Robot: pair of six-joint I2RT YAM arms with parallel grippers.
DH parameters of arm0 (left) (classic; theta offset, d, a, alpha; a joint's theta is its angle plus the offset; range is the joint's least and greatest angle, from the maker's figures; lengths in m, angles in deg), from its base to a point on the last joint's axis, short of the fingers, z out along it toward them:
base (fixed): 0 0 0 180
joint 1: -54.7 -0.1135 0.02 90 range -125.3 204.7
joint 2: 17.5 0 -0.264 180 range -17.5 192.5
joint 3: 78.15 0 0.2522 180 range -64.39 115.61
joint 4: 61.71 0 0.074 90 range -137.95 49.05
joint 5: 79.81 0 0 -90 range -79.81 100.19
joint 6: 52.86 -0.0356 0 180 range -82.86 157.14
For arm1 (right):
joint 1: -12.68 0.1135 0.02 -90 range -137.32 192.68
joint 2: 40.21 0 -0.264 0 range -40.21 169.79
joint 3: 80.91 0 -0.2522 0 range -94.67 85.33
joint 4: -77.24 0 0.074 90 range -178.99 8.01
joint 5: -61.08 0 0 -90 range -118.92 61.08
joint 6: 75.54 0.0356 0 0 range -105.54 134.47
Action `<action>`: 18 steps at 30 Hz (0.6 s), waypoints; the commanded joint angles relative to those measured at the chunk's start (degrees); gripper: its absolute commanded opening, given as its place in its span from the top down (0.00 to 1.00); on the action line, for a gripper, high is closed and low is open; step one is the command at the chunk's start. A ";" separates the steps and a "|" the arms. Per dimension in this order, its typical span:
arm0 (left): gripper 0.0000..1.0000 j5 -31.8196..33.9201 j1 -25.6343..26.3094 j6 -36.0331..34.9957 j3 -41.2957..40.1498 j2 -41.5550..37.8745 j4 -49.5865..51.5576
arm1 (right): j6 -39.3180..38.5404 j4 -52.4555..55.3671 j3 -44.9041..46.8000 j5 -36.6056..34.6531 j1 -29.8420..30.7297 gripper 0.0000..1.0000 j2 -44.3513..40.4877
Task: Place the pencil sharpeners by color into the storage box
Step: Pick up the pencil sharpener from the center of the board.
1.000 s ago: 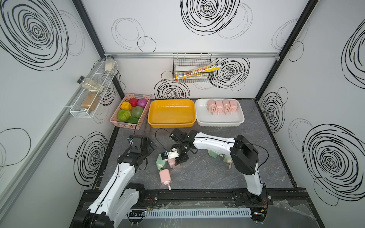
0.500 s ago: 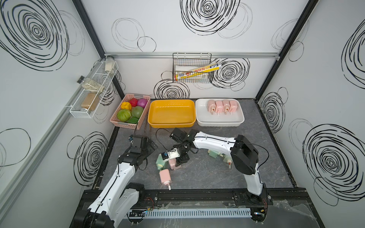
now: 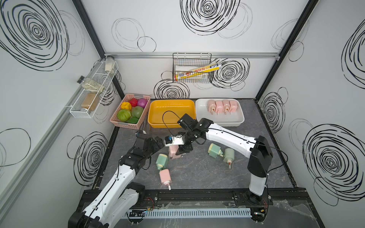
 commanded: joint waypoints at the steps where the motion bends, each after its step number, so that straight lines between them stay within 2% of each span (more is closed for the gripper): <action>1: 0.01 5.28 4.42 -0.98 4.09 1.51 -4.66 | 3.24 -1.00 -0.86 4.13 -3.49 1.00 -4.45; 6: 0.01 7.85 10.70 -3.08 7.98 7.08 -9.24 | 9.57 -5.37 -0.05 5.41 -11.18 1.00 -7.80; 12: 0.01 5.53 12.21 -7.06 12.84 14.81 -13.65 | 18.33 -8.17 -0.42 4.61 -19.14 1.00 -7.89; 15: 0.01 5.46 12.87 -8.30 14.52 17.90 -15.53 | 26.01 -11.60 -0.91 -0.94 -22.13 1.00 -6.88; 18: 0.01 5.70 14.18 -9.76 16.34 21.57 -17.13 | 35.79 -11.58 -4.88 -13.38 -24.42 1.00 -3.18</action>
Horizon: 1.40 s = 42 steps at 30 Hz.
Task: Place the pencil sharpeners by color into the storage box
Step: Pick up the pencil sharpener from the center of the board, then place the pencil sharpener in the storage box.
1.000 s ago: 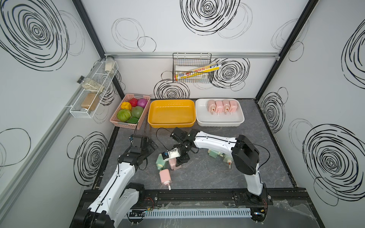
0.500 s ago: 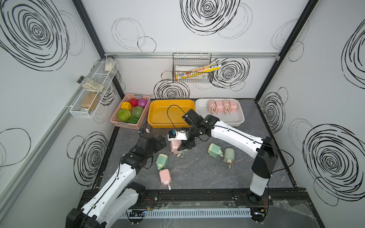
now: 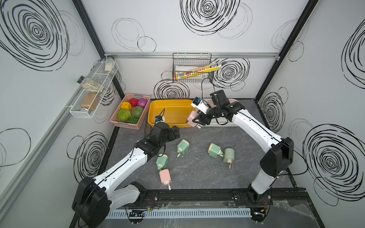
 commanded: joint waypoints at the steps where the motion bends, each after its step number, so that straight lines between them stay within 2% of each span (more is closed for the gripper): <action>1: 0.01 0.41 1.69 -3.55 3.36 3.74 -5.19 | 14.54 -2.77 -5.73 -14.42 -2.07 1.00 4.36; 6: 0.01 -0.09 3.61 -5.89 7.52 9.39 -6.61 | 23.35 -0.91 -13.46 -20.53 -4.60 1.00 12.04; 15: 0.01 -1.40 3.88 -8.53 14.86 18.46 -7.47 | 31.90 2.30 -28.00 -35.14 -4.84 1.00 25.82; 21: 0.01 -3.14 3.58 -9.04 18.96 23.60 -8.55 | 35.58 5.03 -37.68 -39.89 -4.80 1.00 33.81; 42: 0.01 -3.32 0.57 -12.01 39.18 44.07 -1.37 | 38.27 -1.62 -41.73 -46.73 -4.81 1.00 42.68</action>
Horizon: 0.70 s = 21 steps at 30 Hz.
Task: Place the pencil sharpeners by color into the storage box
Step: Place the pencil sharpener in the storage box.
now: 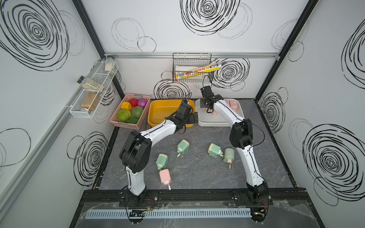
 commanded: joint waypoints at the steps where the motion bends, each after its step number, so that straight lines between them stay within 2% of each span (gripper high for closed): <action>1: 0.01 -0.53 -0.79 -0.97 5.22 4.14 1.64 | 1.41 -1.74 -3.55 -2.54 0.21 1.00 1.44; 12: 0.01 -2.33 -0.46 -1.01 15.63 14.56 5.97 | 1.65 -3.03 -5.94 -3.42 0.18 0.83 4.79; 21: 0.01 -0.85 -0.17 -1.29 15.39 16.75 6.84 | 2.00 -4.01 -6.55 -3.09 0.05 0.58 6.42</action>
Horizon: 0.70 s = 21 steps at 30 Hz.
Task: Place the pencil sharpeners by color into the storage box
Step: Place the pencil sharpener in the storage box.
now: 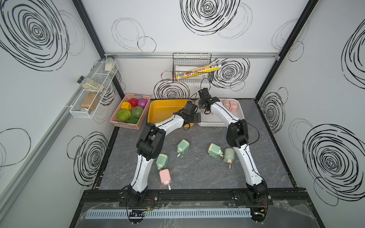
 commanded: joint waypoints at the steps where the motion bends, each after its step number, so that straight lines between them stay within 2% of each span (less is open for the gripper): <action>1: 0.01 0.74 0.26 -0.87 0.92 0.91 0.35 | 1.25 -1.30 -2.33 -1.20 0.01 0.55 0.79; 10: 0.01 1.36 0.18 -1.08 0.69 1.88 0.58 | 2.77 -0.31 -3.12 -2.58 -0.17 0.37 2.55; 21: 0.01 1.67 0.09 -1.22 1.14 2.45 1.14 | 2.65 0.24 -4.05 -2.63 0.10 0.27 1.69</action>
